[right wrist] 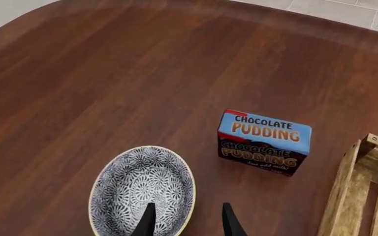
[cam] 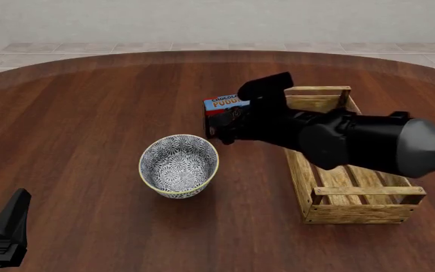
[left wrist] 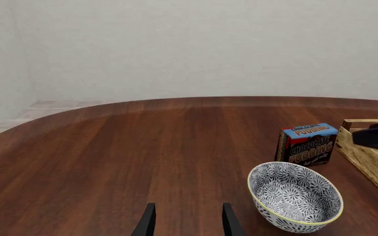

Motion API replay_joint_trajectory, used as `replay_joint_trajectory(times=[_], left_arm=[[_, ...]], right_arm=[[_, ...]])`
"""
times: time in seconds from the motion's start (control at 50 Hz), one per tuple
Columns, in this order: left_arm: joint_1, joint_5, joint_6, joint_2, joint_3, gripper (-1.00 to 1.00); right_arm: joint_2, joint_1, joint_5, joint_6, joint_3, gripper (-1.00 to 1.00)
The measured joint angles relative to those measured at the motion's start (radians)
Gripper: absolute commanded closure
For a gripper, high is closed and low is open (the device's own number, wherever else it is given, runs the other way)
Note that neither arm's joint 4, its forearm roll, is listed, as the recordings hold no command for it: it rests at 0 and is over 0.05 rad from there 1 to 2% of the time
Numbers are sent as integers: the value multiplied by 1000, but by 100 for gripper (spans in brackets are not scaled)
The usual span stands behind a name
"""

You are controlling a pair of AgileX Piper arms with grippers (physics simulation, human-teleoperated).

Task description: Pick up the bowl on the left and put it in the tray.

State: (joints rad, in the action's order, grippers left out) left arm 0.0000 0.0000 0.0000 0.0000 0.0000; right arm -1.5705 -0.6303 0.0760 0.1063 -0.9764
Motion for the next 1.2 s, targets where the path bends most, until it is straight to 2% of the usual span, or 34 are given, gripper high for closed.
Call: replay_joint_trajectory(times=[0.76,1.2], left_arm=[[0,0,0,0,0,-100],[0,0,0,0,0,-100]], right_arm=[[-103,13,22,-5,-42,-100],[-155,32,24,-50,-80,-100]])
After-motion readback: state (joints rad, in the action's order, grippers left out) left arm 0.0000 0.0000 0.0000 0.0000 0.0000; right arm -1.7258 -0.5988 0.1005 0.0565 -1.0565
